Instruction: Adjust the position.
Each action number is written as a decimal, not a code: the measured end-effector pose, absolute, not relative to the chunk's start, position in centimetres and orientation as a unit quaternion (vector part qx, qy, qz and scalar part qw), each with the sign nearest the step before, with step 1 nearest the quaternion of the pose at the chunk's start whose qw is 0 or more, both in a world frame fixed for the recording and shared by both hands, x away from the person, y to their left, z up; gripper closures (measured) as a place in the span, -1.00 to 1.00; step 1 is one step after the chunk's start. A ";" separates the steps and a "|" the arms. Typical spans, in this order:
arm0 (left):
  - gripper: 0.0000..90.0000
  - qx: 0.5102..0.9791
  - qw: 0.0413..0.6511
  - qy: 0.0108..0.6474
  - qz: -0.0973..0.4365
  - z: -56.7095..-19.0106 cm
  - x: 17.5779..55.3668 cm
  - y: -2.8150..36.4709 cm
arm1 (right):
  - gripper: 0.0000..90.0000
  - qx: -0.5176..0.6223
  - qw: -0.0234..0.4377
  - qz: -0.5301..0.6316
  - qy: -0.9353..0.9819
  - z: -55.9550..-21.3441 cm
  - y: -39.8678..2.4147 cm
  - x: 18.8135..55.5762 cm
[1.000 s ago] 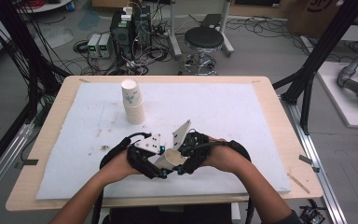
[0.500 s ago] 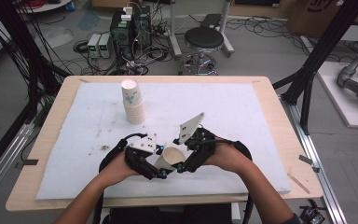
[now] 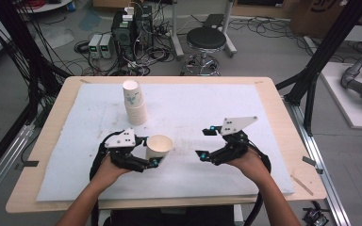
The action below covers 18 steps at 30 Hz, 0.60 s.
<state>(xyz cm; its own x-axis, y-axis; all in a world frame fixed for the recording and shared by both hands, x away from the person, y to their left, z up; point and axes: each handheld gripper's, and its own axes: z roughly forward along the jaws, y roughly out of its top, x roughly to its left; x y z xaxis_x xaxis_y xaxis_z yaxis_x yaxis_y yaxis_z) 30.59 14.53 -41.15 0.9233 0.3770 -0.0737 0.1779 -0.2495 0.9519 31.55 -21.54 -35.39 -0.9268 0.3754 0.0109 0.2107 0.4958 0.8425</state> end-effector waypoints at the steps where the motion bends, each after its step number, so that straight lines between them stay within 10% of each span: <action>1: -0.27 0.781 0.590 0.183 0.090 -41.2 30.6 14.8 | -0.54 0.182 0.093 0.481 0.852 -35.8 -22.4 31.4; 18: -0.30 0.707 0.646 0.222 0.184 -41.1 29.9 18.0 | -0.54 0.280 0.182 0.489 0.806 -39.3 -27.8 29.5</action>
<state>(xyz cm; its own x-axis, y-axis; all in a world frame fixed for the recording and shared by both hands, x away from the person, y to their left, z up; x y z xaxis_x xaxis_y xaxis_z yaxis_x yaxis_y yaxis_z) 29.91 18.03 -41.13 0.8340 0.5511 -0.0273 0.0767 -0.0668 0.9948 29.46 -27.78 -39.30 -0.7766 0.6297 -0.0202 0.2729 0.3652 0.8900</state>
